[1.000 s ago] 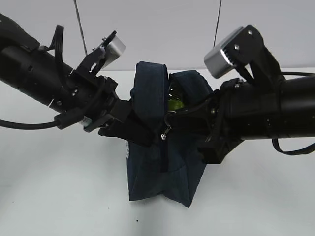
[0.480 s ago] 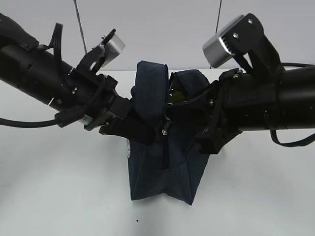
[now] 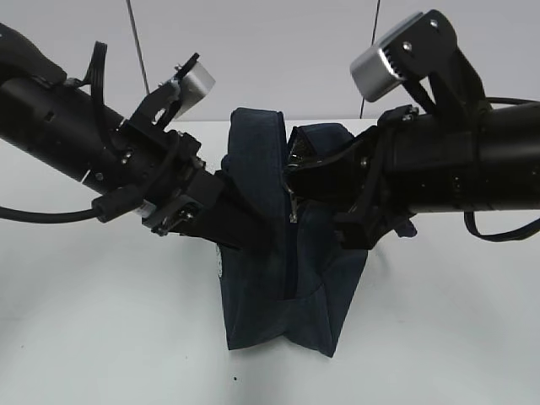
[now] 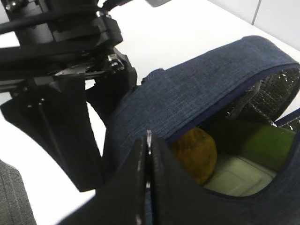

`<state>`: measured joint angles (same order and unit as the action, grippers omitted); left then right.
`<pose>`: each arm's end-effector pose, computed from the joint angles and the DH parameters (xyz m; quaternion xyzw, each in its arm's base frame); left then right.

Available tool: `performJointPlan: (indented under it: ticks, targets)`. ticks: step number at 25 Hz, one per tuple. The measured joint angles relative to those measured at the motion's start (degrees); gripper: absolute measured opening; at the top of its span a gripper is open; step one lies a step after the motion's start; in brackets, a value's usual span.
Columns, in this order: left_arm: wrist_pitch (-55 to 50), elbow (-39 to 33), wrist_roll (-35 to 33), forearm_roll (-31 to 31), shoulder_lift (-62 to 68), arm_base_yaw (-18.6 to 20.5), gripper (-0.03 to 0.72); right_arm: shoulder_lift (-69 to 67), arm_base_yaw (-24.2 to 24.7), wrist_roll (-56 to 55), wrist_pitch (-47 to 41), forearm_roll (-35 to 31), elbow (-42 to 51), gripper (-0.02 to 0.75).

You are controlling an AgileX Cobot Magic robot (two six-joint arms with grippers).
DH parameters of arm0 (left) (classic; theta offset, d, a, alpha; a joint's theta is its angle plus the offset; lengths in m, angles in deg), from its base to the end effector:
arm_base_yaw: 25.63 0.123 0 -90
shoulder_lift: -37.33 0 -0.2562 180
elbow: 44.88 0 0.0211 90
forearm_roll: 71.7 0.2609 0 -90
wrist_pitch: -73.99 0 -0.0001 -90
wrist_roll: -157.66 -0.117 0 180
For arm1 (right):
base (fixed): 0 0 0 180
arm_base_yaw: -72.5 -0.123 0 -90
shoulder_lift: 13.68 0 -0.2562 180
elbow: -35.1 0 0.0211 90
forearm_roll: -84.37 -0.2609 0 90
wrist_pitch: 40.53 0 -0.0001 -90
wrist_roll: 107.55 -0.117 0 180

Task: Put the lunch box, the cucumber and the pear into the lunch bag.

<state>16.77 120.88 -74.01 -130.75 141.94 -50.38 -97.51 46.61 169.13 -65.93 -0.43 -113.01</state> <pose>0.2683 -0.2166 0.1886 0.3395 0.8395 -0.4047 0.1275 0.2569 0.1803 0.2335 -0.3810 0.7539 0.2452 0.4757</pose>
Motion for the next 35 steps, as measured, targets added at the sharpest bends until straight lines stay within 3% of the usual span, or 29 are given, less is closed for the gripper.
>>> performJointPlan:
  ticks: [3, 7, 10, 15, 21, 35]
  targets:
    - [0.05, 0.00, 0.00, 0.00, 0.00, 0.00, 0.471, 0.00, 0.00, -0.15, 0.00, -0.25, 0.00, 0.006]
    - [0.68, 0.00, 0.00, 0.00, 0.00, 0.00, 0.474, 0.00, 0.00, -0.13, 1.26, -0.25, -0.23, 0.006]
    - [1.76, 0.00, 0.19, 0.00, 0.00, 0.00, 0.409, 0.00, 0.00, -0.13, 1.87, -0.25, -0.89, 0.006]
    - [4.38, 0.00, 0.46, -0.42, 0.00, 0.00, 0.203, 0.00, 0.00, -0.13, 1.90, -0.34, -2.33, 0.006]
    - [4.21, 0.00, 0.63, -0.65, 0.00, 0.00, 0.012, -0.23, 0.00, -0.13, 2.13, -0.34, -4.00, 0.006]
    - [1.28, 0.00, 3.31, 3.24, 0.00, 0.00, -0.006, -3.70, 0.00, -0.03, 6.87, -1.70, -5.90, 0.006]
